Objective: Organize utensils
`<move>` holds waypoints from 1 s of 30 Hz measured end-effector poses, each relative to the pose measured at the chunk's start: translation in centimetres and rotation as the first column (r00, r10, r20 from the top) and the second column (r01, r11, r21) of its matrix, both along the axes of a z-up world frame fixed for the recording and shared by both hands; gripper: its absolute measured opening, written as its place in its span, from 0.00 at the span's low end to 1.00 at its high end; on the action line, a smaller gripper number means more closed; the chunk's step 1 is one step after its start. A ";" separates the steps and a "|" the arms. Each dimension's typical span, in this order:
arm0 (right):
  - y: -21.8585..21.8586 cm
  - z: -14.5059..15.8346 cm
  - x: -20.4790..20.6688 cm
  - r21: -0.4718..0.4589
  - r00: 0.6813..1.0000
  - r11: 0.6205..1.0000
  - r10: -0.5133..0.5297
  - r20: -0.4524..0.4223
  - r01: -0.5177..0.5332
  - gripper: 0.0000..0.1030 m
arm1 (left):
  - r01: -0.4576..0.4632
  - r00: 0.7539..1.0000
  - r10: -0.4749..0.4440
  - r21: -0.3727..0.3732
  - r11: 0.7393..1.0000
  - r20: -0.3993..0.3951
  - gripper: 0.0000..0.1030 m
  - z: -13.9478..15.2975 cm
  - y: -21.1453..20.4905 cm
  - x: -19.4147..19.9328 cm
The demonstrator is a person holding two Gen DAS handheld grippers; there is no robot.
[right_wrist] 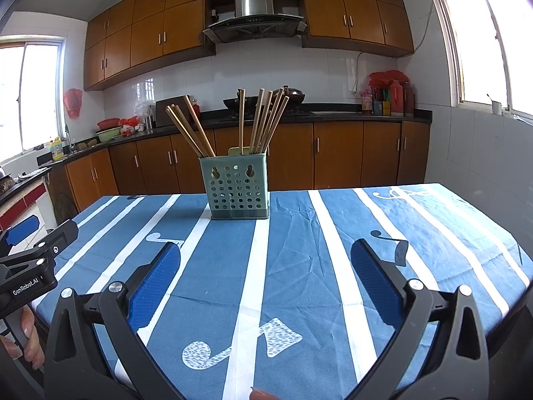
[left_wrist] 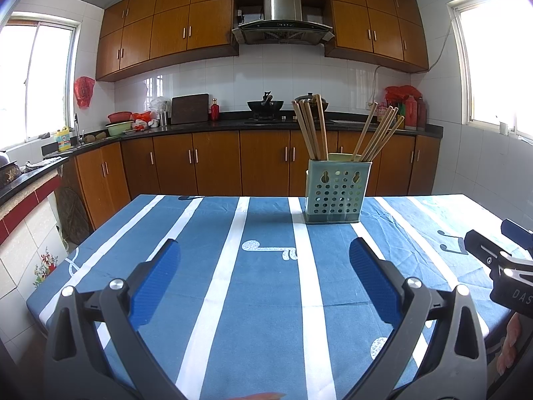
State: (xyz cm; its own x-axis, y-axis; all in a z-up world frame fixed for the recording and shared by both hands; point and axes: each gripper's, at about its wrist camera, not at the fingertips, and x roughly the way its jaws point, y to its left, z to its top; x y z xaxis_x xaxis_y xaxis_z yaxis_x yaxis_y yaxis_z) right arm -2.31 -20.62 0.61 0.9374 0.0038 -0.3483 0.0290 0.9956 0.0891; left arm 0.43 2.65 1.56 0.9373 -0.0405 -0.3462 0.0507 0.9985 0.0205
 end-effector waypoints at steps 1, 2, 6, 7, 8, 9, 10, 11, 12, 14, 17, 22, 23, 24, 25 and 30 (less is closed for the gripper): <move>0.0 -0.1 0.0 0.001 1.000 1.000 -0.001 0.000 0.001 0.98 | 0.001 1.000 -0.001 0.000 1.000 0.000 0.96 0.0 0.0 0.0; 0.0 -0.1 0.0 0.001 1.000 1.000 -0.001 -0.001 0.001 0.98 | 0.002 1.000 -0.002 0.001 1.000 -0.001 0.96 0.1 0.0 0.0; 0.0 -0.1 0.0 0.001 1.000 1.000 0.000 -0.002 0.000 0.98 | 0.005 1.000 -0.005 0.001 1.000 -0.002 0.96 -0.1 0.0 0.0; 0.0 0.0 0.0 0.001 1.000 1.000 0.000 -0.001 0.000 0.98 | 0.005 1.000 -0.005 0.001 1.000 -0.002 0.96 -0.2 0.0 0.0; 0.0 0.0 0.0 0.001 1.000 1.000 0.000 -0.001 0.000 0.98 | 0.005 1.000 -0.005 0.001 1.000 -0.002 0.96 -0.2 0.0 0.0; 0.0 -0.1 0.0 0.001 1.000 1.000 0.000 -0.002 0.000 0.98 | 0.005 1.000 -0.005 0.001 1.000 -0.003 0.96 -0.2 0.0 0.0; 0.1 -0.1 0.1 0.001 1.000 1.000 -0.001 -0.002 0.001 0.98 | 0.005 1.000 -0.005 0.000 1.000 -0.003 0.96 -0.2 0.0 0.0; 0.0 -0.1 0.0 0.001 1.000 1.000 -0.001 -0.003 0.001 0.98 | 0.005 1.000 -0.005 0.001 1.000 -0.003 0.96 -0.2 0.0 0.0; 0.0 -0.1 0.1 0.002 1.000 1.000 -0.001 -0.003 0.001 0.98 | 0.005 1.000 -0.005 0.001 1.000 -0.002 0.96 -0.1 0.0 0.0; 0.1 -0.1 0.0 0.002 1.000 1.000 -0.001 -0.003 0.001 0.98 | 0.007 1.000 -0.007 0.000 1.000 -0.004 0.96 -0.1 0.0 0.0; 0.1 -0.2 0.1 0.002 1.000 1.000 -0.001 -0.004 0.001 0.98 | 0.007 1.000 -0.007 0.000 1.000 -0.004 0.96 -0.1 -0.1 0.0; 0.1 -0.1 0.2 0.002 1.000 1.000 -0.001 -0.004 0.001 0.98 | 0.006 1.000 -0.006 0.001 1.000 -0.004 0.96 -0.2 -0.1 0.1; 0.1 -0.1 0.1 0.002 1.000 1.000 -0.001 -0.004 0.002 0.98 | 0.006 1.000 -0.006 0.001 1.000 -0.005 0.96 -0.2 -0.1 0.1; 0.1 -0.1 0.2 0.002 1.000 1.000 -0.001 -0.004 0.001 0.98 | 0.006 1.000 -0.006 0.001 1.000 -0.005 0.96 -0.1 -0.1 0.1; 0.1 -0.1 0.1 0.003 1.000 1.000 -0.001 -0.004 0.001 0.98 | 0.007 1.000 -0.007 0.001 1.000 -0.005 0.96 -0.2 -0.1 0.1; 0.1 -0.1 0.1 0.003 1.000 1.000 -0.002 -0.006 0.002 0.98 | 0.007 1.000 -0.007 0.000 1.000 -0.007 0.96 -0.2 -0.1 0.1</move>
State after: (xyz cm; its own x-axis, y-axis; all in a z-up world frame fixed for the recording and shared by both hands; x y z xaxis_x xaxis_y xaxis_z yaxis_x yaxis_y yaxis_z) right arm -2.18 -20.50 0.47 0.9354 0.0031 -0.3536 0.0314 0.9953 0.0916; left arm 0.53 2.53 1.35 0.9344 -0.0469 -0.3530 0.0577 0.9981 0.0201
